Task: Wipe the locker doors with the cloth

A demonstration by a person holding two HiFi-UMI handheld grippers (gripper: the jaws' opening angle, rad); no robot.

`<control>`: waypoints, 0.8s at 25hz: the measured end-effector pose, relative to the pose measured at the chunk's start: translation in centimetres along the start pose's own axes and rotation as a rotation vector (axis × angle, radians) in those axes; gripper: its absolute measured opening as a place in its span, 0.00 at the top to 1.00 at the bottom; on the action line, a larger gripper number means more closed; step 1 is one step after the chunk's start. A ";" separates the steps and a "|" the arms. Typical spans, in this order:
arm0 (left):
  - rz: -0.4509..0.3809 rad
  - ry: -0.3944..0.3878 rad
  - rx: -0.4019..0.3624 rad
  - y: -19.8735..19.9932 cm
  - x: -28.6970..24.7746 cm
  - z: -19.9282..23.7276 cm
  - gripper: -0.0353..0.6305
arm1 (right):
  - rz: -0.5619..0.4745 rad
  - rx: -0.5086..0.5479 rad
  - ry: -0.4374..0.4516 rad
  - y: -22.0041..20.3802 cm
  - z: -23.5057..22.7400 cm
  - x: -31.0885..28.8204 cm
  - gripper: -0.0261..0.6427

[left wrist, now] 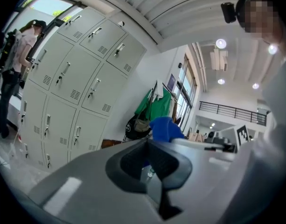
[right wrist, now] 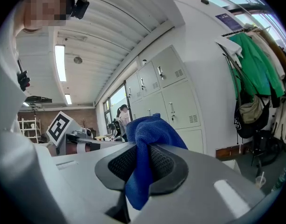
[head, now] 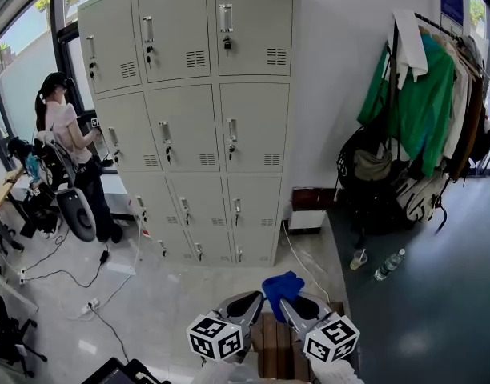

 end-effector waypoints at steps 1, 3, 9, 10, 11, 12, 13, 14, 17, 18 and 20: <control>0.003 -0.008 0.001 1.0 -1.1 1.2 0.94 | -0.005 -0.002 -0.003 0.7 -1.0 -1.5 0.88; 0.014 -0.024 -0.009 2.7 -3.4 3.5 0.94 | -0.018 0.001 -0.005 2.2 -2.7 -4.7 0.88; 0.029 -0.051 -0.031 6.7 -8.8 9.5 0.94 | -0.035 0.009 -0.004 4.7 -7.2 -12.9 0.88; 0.029 -0.051 -0.024 7.0 -9.4 10.2 0.94 | -0.028 0.013 -0.010 4.8 -7.8 -13.7 0.88; 0.032 -0.051 -0.015 7.2 -10.0 10.9 0.94 | -0.019 0.015 -0.019 4.8 -8.4 -14.4 0.88; 0.039 -0.050 -0.007 7.3 -10.6 11.5 0.94 | -0.011 0.011 -0.028 4.8 -9.1 -15.0 0.88; 0.049 -0.050 0.001 7.4 -11.2 12.0 0.94 | -0.005 0.002 -0.035 4.9 -9.8 -15.6 0.88; 0.059 -0.051 0.008 7.4 -11.8 12.5 0.94 | -0.001 -0.007 -0.038 4.9 -10.5 -16.1 0.88; 0.079 -0.055 0.022 7.6 -13.9 13.8 0.94 | 0.015 -0.012 -0.036 5.1 -12.4 -17.8 0.88; 0.080 -0.053 0.025 7.8 -14.5 14.2 0.94 | 0.020 -0.009 -0.031 5.2 -12.9 -18.6 0.88; 0.070 -0.040 0.028 8.6 -16.0 15.5 0.94 | 0.025 -0.003 -0.014 5.7 -14.2 -20.2 0.88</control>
Point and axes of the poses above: the fingertips, and each gripper's own axes: x backward along the fingers, z to its left, y out of its top, the point moved 2 cm from there along x, backward along the fingers, and after that the axes turned 5 degrees about y, right-handed, at the moved point
